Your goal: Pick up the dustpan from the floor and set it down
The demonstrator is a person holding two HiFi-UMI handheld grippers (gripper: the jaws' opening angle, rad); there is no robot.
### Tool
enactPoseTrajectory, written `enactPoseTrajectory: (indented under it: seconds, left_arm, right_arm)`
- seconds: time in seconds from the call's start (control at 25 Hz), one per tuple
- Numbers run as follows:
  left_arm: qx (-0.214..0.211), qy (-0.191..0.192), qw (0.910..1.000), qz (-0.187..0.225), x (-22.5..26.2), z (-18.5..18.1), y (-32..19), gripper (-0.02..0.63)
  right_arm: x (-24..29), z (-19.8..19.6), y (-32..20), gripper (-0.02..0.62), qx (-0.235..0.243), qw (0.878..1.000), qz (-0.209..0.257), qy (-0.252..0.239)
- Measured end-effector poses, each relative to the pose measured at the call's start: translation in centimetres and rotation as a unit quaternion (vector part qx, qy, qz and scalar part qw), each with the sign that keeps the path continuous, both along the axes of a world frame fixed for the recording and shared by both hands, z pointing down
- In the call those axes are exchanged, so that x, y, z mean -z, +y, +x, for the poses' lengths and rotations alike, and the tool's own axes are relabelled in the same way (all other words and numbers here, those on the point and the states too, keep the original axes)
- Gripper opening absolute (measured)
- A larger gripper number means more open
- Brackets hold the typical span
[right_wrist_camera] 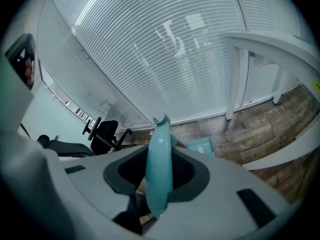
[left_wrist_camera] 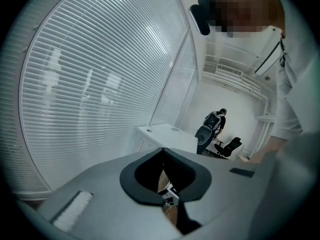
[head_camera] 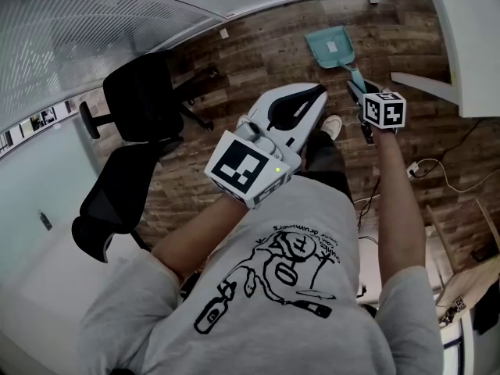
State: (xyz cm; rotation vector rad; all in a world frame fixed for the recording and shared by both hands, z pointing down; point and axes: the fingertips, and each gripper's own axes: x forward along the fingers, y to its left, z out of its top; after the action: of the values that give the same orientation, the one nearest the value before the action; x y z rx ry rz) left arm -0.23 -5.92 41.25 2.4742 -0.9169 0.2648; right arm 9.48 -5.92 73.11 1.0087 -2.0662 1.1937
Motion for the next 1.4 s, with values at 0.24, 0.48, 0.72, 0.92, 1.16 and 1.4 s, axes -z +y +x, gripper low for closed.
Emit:
enactPoseTrajectory:
  seconds: [0.24, 0.48, 0.72, 0.92, 1.16, 1.4]
  left_arm:
    - [-0.001, 0.002, 1.0, 0.007, 0.5, 0.4, -0.1, 0.002]
    - [0.0, 0.004, 0.9999, 0.012, 1.1, 0.5, -0.2, 0.002]
    - [0.0, 0.006, 0.9998, 0.017, 1.6, 0.7, 0.0, 0.002]
    - [-0.001, 0.007, 0.9998, 0.021, 2.1, 0.7, 0.1, 0.002]
    - [-0.003, 0.009, 0.9996, 0.028, 2.8, 0.9, 0.1, 0.002]
    - [-0.002, 0.012, 0.9992, 0.038, 4.0, 0.8, 0.1, 0.002]
  right_arm:
    - [1.0, 0.2, 0.0, 0.091, -0.003, 1.0, 0.007, -0.008]
    - [1.8, 0.3, 0.4, 0.089, 0.002, 1.0, 0.009, -0.011]
    - [2.7, 0.4, 1.4, 0.089, 0.009, 1.0, 0.012, -0.012]
    - [3.8, 0.4, 1.9, 0.087, 0.008, 1.0, 0.017, -0.015]
    - [6.1, 0.3, 2.2, 0.087, 0.011, 0.999, 0.031, -0.019]
    - [9.3, 0.1, 1.9, 0.087, 0.01, 0.999, 0.047, -0.02]
